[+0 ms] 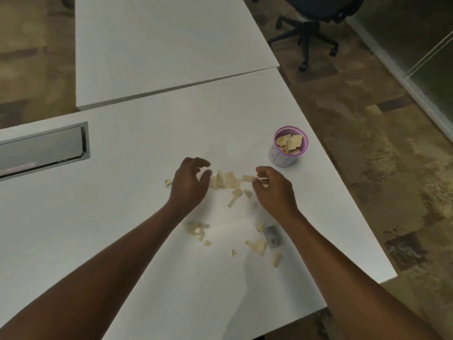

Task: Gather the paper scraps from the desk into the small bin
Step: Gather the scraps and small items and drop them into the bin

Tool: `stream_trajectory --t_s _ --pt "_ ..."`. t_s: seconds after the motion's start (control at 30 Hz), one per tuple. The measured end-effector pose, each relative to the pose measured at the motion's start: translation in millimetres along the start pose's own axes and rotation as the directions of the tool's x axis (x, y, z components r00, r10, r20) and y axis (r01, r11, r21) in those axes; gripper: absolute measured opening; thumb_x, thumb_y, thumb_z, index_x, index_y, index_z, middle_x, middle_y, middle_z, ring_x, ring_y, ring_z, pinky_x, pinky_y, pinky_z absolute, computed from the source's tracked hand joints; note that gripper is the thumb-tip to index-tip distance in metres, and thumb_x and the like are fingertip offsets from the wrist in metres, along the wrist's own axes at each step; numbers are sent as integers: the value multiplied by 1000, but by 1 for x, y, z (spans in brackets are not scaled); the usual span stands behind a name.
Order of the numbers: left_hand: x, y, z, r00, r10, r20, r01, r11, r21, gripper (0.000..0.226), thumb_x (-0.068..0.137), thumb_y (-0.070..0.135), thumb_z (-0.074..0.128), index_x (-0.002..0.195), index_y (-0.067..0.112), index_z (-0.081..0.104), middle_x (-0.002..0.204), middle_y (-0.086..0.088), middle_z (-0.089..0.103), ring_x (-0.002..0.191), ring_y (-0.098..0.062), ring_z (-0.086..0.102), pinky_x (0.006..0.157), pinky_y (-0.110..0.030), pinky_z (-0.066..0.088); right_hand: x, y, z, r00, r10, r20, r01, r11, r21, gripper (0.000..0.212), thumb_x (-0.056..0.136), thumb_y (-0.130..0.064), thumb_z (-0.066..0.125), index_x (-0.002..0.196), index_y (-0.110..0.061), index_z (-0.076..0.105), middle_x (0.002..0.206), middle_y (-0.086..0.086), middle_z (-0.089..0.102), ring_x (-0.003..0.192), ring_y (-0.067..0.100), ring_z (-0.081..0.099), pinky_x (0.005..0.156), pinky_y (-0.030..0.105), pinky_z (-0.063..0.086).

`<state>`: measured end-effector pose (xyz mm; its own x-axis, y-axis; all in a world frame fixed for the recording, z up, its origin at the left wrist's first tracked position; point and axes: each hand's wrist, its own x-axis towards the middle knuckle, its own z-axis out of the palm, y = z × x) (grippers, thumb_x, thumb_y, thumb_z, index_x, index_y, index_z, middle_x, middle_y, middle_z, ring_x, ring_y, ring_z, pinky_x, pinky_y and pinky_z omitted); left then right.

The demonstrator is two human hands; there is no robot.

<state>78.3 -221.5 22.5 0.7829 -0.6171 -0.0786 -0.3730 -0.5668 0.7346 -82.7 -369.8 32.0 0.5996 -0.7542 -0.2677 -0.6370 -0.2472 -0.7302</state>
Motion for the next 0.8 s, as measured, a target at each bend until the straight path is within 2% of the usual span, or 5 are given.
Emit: stream_trajectory --t_s 0.07,0.13,0.27,0.53,0.8 --pt "-11 -39 -11 1000 -10 4 9 989 148 37 97 22 61 132 12 62 139 -10 57 126 -27 58 101 -35 47 -2 3 20 996 -23 92 34 992 -125 49 94 -20 60 141 -11 50 143 9 53 132 26 50 109 32 39" --pt "-19 -73 -20 994 -80 80 56 961 270 52 101 22 53 150 7 43 160 -14 36 148 -30 34 119 -42 33 0 5 37 984 -14 178 57 968 -243 62 94 -18 57 151 -9 35 158 13 34 146 29 31 116 36 29" --pt "-29 -106 -24 950 -88 298 -59 891 450 61 105 18 39 158 -2 17 168 -21 7 156 -38 7 126 -46 14 9 2 66 960 -24 278 147 889 -433 76 91 -15 54 157 -12 17 165 18 9 151 44 9 121 50 21" --pt "-70 -98 -6 926 25 377 -172 917 361 66 103 23 39 160 6 12 170 -11 -1 157 -30 1 127 -40 11 9 -9 95 863 -152 482 441 694 -570 76 89 -17 48 158 -30 18 168 7 3 150 46 4 121 56 18" --pt "-119 -94 5 903 100 417 -233 931 282 72 101 30 46 161 11 11 170 -7 -3 158 -24 -4 128 -37 9 -44 8 87 831 -172 530 470 727 -501 82 82 -6 48 157 -31 24 168 0 8 154 33 6 120 47 26"
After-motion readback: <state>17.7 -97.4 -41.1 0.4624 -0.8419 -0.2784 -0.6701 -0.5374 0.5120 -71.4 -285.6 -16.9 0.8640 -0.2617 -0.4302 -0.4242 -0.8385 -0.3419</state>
